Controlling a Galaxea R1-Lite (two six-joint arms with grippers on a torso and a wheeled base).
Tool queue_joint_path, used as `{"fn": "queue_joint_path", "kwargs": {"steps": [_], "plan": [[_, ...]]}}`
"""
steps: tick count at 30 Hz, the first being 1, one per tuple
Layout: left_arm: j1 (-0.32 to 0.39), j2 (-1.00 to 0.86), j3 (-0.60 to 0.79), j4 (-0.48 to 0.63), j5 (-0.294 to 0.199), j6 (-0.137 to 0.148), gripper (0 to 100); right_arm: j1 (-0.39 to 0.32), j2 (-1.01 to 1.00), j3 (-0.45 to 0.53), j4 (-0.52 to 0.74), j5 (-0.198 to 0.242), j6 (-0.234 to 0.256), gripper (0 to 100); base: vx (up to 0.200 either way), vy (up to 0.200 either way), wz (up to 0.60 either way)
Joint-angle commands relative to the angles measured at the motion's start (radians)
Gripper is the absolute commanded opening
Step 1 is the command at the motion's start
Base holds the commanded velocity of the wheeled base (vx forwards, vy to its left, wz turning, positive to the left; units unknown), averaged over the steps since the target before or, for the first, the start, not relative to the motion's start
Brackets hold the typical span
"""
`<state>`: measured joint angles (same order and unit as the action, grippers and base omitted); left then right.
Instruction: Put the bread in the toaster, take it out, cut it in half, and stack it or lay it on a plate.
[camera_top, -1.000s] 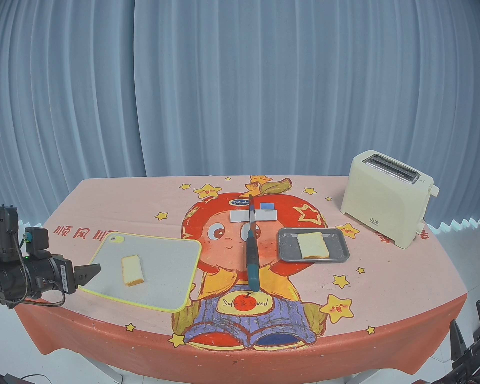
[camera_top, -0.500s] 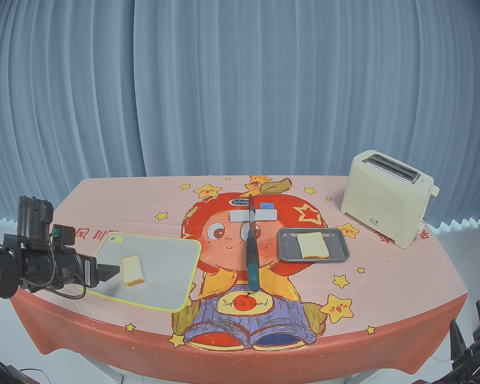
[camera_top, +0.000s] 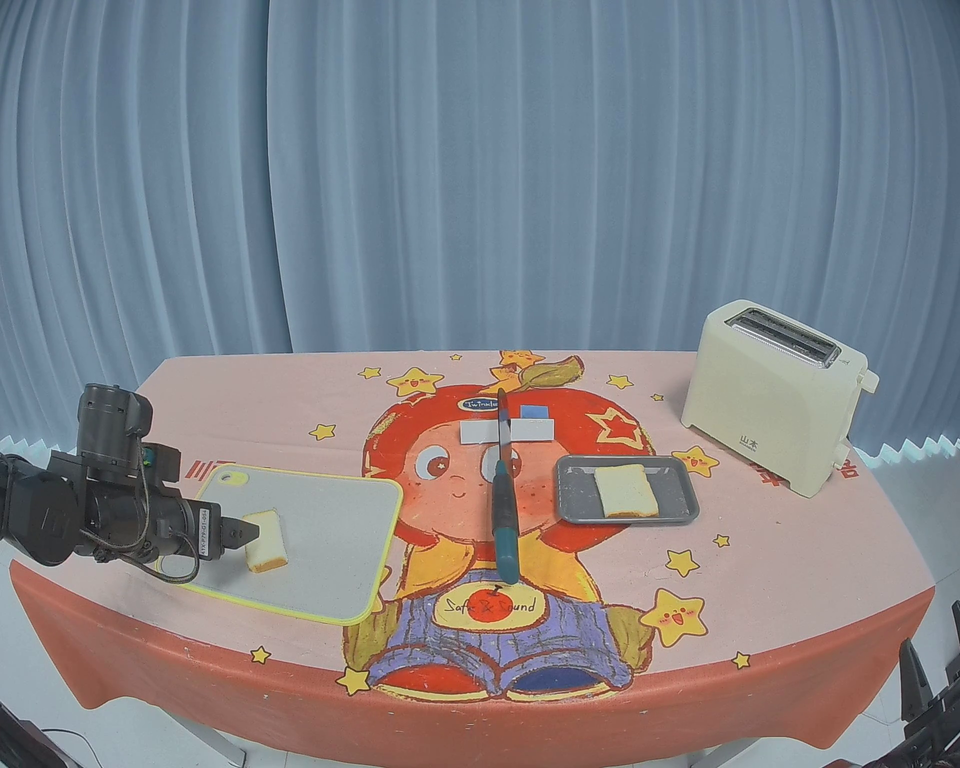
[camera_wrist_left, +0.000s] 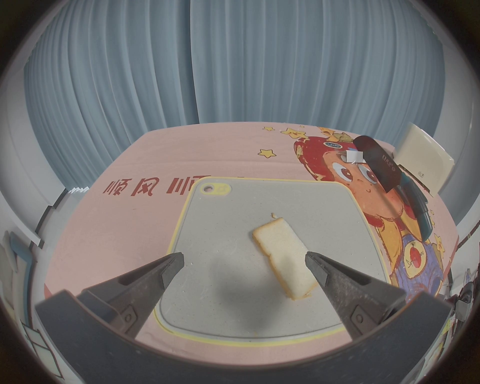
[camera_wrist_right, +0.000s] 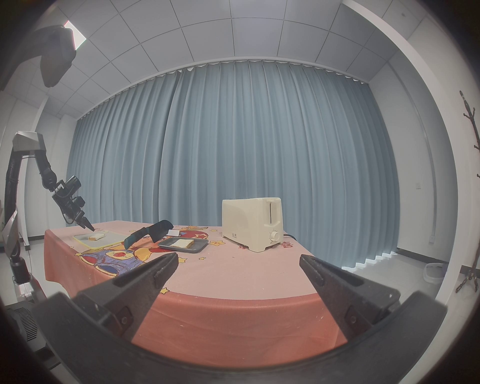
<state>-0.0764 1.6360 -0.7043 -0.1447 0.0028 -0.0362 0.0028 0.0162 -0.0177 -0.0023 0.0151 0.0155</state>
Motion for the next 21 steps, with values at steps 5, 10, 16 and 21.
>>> {"fn": "queue_joint_path", "kwargs": {"steps": [5,10,16,21], "plan": [[0.001,0.056,-0.011,-0.001,0.002,-0.001,100,0.000,-0.016,0.018,-0.001,0.000,0.000,100,0.000,0.000,0.00],[0.001,0.056,-0.012,0.000,0.017,-0.002,100,0.000,-0.016,0.018,-0.001,0.000,0.000,100,0.000,0.000,0.00],[0.003,0.067,-0.018,0.000,0.028,-0.002,100,0.000,-0.016,0.018,-0.001,0.000,0.000,100,0.000,0.000,0.00],[0.003,0.067,-0.020,0.000,0.029,-0.004,100,0.000,-0.016,0.018,-0.001,0.000,0.001,100,0.000,0.000,0.00]]}}
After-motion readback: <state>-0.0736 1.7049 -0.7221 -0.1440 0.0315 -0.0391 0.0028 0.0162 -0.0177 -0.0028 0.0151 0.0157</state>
